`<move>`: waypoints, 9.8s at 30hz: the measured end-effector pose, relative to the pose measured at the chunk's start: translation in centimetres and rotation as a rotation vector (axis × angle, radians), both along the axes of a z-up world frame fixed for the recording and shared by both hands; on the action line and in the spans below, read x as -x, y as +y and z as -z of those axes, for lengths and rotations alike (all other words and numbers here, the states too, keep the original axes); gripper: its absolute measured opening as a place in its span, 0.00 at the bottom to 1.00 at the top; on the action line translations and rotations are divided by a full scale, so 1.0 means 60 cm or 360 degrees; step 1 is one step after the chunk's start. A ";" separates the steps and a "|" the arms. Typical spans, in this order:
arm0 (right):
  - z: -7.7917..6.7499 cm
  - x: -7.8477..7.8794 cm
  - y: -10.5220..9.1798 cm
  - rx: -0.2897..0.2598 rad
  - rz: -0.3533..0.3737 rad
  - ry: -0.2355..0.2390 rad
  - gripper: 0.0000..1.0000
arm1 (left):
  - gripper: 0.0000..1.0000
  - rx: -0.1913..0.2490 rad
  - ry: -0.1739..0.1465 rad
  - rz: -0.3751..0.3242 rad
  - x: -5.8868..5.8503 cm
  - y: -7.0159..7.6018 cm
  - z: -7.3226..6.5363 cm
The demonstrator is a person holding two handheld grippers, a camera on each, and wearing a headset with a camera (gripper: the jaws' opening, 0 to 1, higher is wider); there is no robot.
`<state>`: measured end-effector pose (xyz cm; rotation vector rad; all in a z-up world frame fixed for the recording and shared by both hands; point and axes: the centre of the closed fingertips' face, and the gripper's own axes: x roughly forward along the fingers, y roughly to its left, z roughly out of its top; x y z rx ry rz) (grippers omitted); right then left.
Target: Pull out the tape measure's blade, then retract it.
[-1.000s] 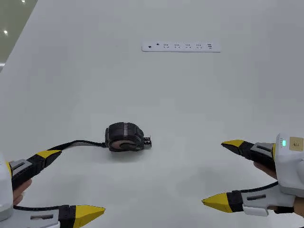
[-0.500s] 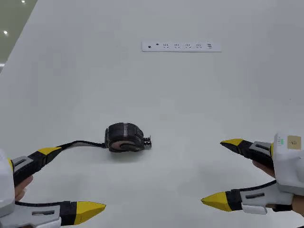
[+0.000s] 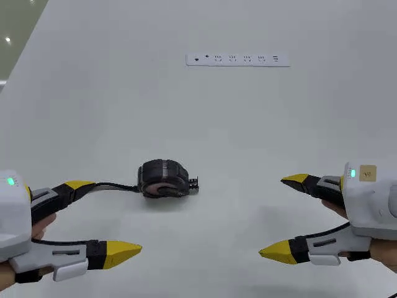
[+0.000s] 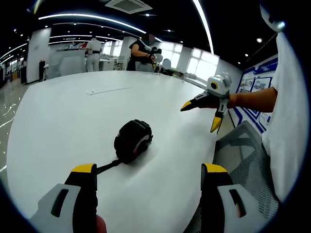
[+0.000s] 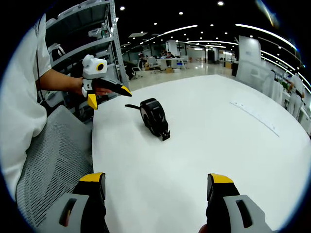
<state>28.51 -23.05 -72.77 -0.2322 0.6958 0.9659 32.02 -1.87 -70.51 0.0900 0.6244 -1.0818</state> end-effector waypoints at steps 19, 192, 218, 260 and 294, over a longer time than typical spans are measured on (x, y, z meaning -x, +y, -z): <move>0.013 -0.051 0.027 0.0026 -0.0149 -0.0006 0.87 | 0.81 -0.0089 -0.0024 0.0232 -0.048 -0.044 0.024; 0.102 -0.121 0.031 0.0138 -0.0556 -0.0174 0.10 | 0.25 -0.0430 -0.0142 0.0632 -0.102 -0.089 0.111; 0.100 -0.116 -0.036 0.0279 -0.0545 -0.0170 0.10 | 0.25 -0.0455 -0.0148 0.0633 -0.102 -0.085 0.112; 0.102 -0.103 -0.156 0.0404 -0.0481 -0.0057 0.10 | 0.25 -0.0472 -0.0143 0.0646 -0.102 -0.088 0.112; 0.102 -0.090 -0.194 0.0466 -0.0441 -0.0012 0.13 | 0.27 -0.0473 -0.0105 0.0593 -0.102 -0.093 0.111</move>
